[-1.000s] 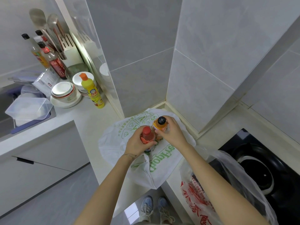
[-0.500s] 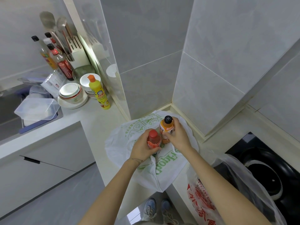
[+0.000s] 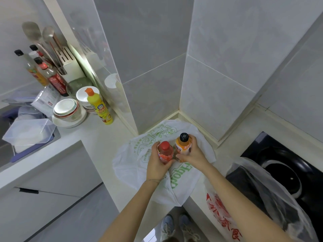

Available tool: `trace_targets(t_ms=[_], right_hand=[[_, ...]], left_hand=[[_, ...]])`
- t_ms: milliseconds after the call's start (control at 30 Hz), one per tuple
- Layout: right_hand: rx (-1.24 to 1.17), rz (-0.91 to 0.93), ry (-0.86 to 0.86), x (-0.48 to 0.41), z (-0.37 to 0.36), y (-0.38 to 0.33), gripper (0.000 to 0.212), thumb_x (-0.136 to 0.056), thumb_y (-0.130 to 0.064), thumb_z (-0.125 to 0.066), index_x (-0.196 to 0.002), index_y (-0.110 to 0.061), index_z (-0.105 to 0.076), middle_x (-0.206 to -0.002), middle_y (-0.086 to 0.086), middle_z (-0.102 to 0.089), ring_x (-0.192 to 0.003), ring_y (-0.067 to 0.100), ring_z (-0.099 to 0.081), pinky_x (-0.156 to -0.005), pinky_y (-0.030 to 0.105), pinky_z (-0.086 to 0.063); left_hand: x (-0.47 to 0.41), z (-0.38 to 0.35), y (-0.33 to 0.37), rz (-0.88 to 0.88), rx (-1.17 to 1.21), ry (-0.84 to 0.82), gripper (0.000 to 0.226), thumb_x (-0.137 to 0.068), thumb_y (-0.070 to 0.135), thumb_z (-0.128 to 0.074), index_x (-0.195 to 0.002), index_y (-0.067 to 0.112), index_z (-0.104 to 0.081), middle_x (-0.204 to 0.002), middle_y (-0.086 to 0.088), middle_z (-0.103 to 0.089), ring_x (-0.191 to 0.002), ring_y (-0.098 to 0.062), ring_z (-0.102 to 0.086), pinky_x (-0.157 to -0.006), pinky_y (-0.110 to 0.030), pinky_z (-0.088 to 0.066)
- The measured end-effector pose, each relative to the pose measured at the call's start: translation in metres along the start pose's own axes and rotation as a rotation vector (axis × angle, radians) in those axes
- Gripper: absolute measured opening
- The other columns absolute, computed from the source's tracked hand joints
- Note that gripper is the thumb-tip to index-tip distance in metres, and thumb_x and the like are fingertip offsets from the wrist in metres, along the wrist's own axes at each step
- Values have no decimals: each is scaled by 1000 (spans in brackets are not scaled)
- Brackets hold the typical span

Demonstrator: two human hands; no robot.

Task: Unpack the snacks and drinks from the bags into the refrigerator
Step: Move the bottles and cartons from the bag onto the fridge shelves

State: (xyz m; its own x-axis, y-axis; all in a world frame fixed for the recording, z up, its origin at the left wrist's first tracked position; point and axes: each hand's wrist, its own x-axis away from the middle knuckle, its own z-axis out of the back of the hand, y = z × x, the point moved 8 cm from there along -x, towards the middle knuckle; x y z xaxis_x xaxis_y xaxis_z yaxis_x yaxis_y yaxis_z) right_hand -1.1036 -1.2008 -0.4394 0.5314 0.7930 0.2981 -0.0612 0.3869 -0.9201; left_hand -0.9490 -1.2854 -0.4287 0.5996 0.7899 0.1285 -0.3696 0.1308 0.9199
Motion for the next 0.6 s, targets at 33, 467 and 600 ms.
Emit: trace_targets(t_ms=[33, 467, 600], right_hand=[[-14, -21, 37, 0, 0, 6, 81, -70, -6, -83, -130, -27, -33, -121, -8, -54, -114, 12, -56, -93, 23, -45], [-20, 107, 119, 60, 24, -28, 58, -65, -20, -88, -111, -28, -53, -106, -12, -65, -97, 2, -63, -82, 22, -50], [2, 223, 10, 95, 37, -47, 62, -63, -35, -86, -116, -33, -52, -113, -12, -64, -103, 5, -63, -89, 31, -53]], left_hand=[[0, -1, 0, 8, 12, 3, 84, -69, 19, -84, -133, 34, -31, -124, 10, -53, -112, -8, -57, -90, -23, -48], [54, 24, 45, 18, 151, 268, 69, -65, 11, -84, -115, 34, -42, -105, 14, -61, -95, -4, -62, -79, -24, -53], [95, 27, 77, -39, 204, 350, 72, -65, 12, -86, -119, 32, -44, -111, 16, -59, -98, 2, -60, -84, -22, -53]])
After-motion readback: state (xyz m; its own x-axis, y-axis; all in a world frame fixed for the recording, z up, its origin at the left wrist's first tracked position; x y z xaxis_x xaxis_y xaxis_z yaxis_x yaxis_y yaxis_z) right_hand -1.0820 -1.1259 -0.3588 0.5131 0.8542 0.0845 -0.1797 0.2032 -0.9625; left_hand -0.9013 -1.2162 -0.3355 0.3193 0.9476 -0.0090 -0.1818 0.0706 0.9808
